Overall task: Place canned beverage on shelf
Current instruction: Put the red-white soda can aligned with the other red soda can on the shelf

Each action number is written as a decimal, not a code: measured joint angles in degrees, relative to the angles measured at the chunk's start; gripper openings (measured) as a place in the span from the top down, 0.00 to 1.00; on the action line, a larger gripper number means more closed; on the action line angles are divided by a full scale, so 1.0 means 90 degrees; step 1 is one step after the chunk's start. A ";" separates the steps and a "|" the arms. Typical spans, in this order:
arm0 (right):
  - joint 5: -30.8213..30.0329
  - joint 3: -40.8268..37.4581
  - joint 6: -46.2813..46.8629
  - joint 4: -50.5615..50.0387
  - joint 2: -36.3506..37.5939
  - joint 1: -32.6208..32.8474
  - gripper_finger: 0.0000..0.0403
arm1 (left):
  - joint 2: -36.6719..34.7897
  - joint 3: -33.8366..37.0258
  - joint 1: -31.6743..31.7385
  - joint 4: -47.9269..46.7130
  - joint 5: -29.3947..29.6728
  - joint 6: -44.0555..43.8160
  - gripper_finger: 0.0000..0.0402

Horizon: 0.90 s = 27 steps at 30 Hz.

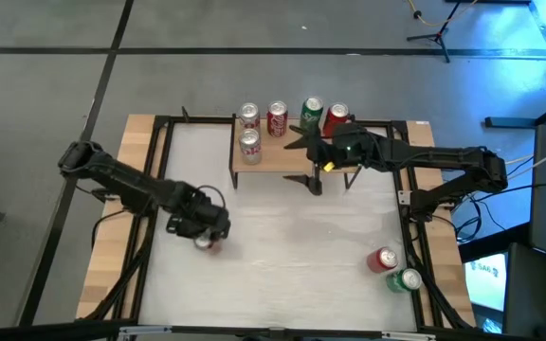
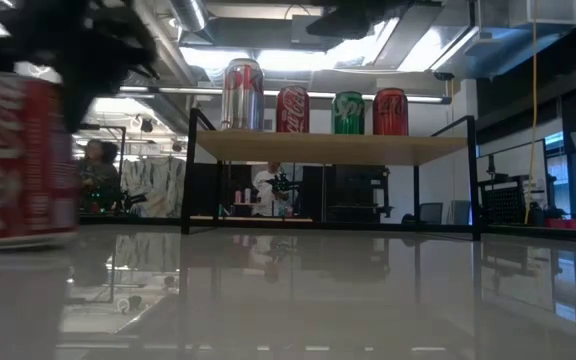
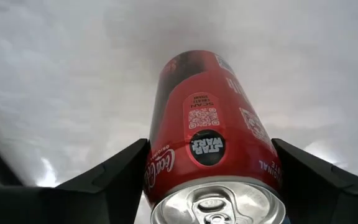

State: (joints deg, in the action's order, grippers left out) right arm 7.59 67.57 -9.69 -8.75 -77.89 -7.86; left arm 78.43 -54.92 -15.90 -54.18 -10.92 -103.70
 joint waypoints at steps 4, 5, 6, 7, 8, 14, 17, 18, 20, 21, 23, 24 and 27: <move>0.0517 0.0000 -0.0135 -0.0002 0.0000 0.0000 0.02 | 0.0000 0.0000 0.0634 0.0113 0.0014 0.0006 0.30; 0.0600 0.0000 -0.0142 -0.0002 0.0000 0.0000 0.02 | 0.0000 0.0000 0.0782 0.0125 0.0032 0.0042 0.30; 0.0626 0.0000 -0.0147 -0.0002 0.0000 0.0000 0.02 | 0.0000 0.0000 0.0928 0.0127 0.0058 0.0075 0.30; 0.0641 0.0000 -0.0149 -0.0002 0.0000 0.0000 0.02 | 0.0000 0.0000 0.1067 0.0124 0.0082 0.0106 0.30; 0.0660 0.0000 -0.0163 0.0000 0.0000 0.0000 0.02 | 0.0000 0.0000 0.1198 0.0122 0.0104 0.0166 0.30; 0.0664 0.0000 -0.0429 -0.0003 0.0000 -0.0002 0.02 | 0.0000 0.0000 0.1802 0.0092 0.0072 0.0755 0.30; 0.0664 0.0000 -0.0467 -0.0025 0.0000 0.0000 0.02 | 0.0000 0.0000 0.1935 0.0090 -0.0032 0.1116 0.30; 0.0664 0.0000 -0.0470 -0.0036 0.0000 -0.0002 0.02 | 0.0000 0.0000 0.1940 0.0099 -0.0034 0.1228 0.29; 0.0664 0.0000 -0.0470 -0.0041 0.0000 -0.0002 0.02 | 0.0000 0.0000 0.1939 0.0118 -0.0049 0.1328 0.27; 0.0664 0.0000 -0.0470 -0.0041 0.0000 -0.0002 0.02 | 0.0000 0.0000 0.1934 0.0121 -0.0056 0.1321 0.26; 0.0664 0.0000 -0.0470 -0.0041 0.0000 -0.0002 0.02 | 0.0000 0.0000 0.1926 0.0119 -0.0064 0.1238 0.23; 0.0664 0.0000 -0.0470 -0.0041 0.0000 -0.0002 0.02 | 0.0000 0.0000 0.1926 0.0119 -0.0066 0.1229 0.22; 0.0664 0.0000 -0.0470 -0.0041 0.0000 -0.0002 0.02 | 0.0000 0.0000 0.1926 0.0128 -0.0063 0.1222 0.18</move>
State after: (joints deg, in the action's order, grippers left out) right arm 13.56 67.57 -13.91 -9.13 -77.89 -7.88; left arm 78.43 -54.92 1.43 -53.02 -11.49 -92.70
